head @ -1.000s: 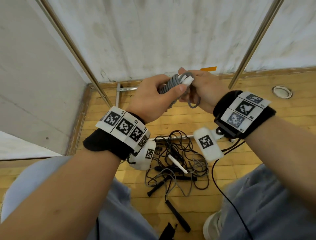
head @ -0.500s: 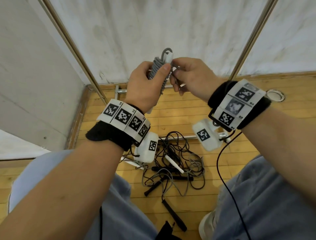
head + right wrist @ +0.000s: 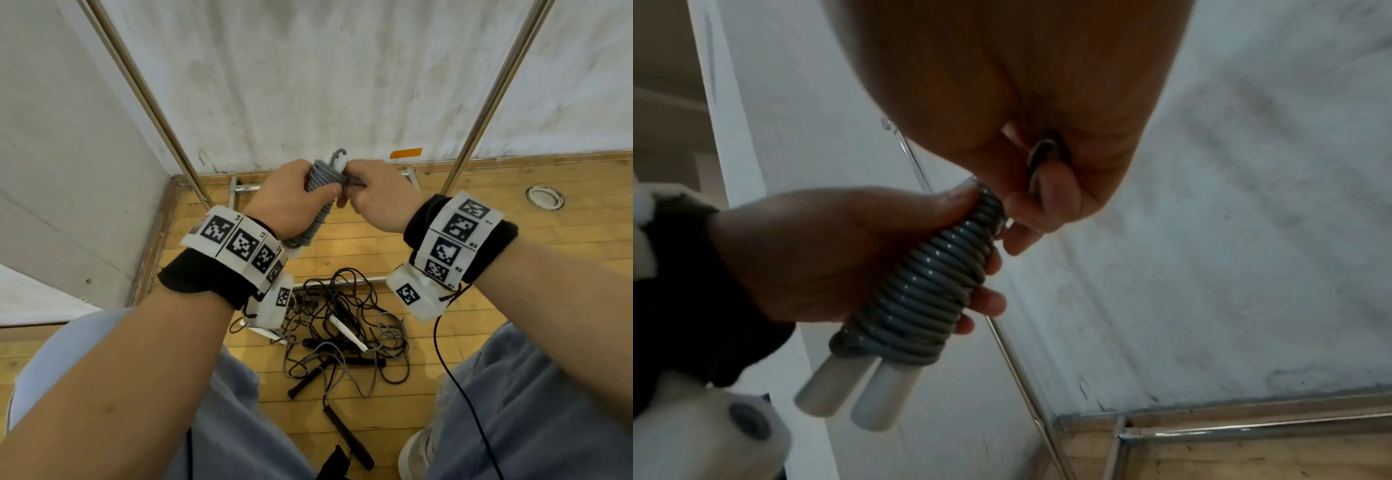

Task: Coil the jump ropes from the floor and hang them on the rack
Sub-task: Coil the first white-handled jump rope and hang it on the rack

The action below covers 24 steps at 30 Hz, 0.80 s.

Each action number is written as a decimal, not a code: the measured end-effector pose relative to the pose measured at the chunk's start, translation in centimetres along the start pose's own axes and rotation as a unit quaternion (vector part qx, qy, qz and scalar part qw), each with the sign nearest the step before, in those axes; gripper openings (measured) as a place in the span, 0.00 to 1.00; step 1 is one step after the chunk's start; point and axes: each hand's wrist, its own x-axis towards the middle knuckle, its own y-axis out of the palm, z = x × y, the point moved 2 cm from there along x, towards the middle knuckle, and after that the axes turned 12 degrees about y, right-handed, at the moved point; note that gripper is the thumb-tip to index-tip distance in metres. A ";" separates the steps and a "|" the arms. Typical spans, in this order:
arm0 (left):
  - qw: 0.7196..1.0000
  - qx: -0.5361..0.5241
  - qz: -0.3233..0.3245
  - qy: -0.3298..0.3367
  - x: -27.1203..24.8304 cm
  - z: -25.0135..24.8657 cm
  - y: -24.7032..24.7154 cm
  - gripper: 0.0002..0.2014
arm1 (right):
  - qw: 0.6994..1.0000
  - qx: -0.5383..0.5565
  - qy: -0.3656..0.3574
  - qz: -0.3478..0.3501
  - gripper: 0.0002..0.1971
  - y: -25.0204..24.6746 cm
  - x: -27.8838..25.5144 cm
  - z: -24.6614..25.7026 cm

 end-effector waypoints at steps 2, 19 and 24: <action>0.999 0.033 -0.012 -0.005 -0.2 0.1 0.1 0.12 | 1.000 0.006 0.000 -0.007 0.09 0.5 0.0 0.0; 0.996 -0.069 -0.053 -0.005 0.2 -0.3 2.2 0.11 | 0.998 -0.016 0.039 -0.048 0.12 -0.6 0.1 0.0; 0.999 -0.022 -0.037 -0.004 0.0 0.2 2.1 0.18 | 0.994 -0.073 0.004 -0.087 0.11 -0.8 -0.5 0.3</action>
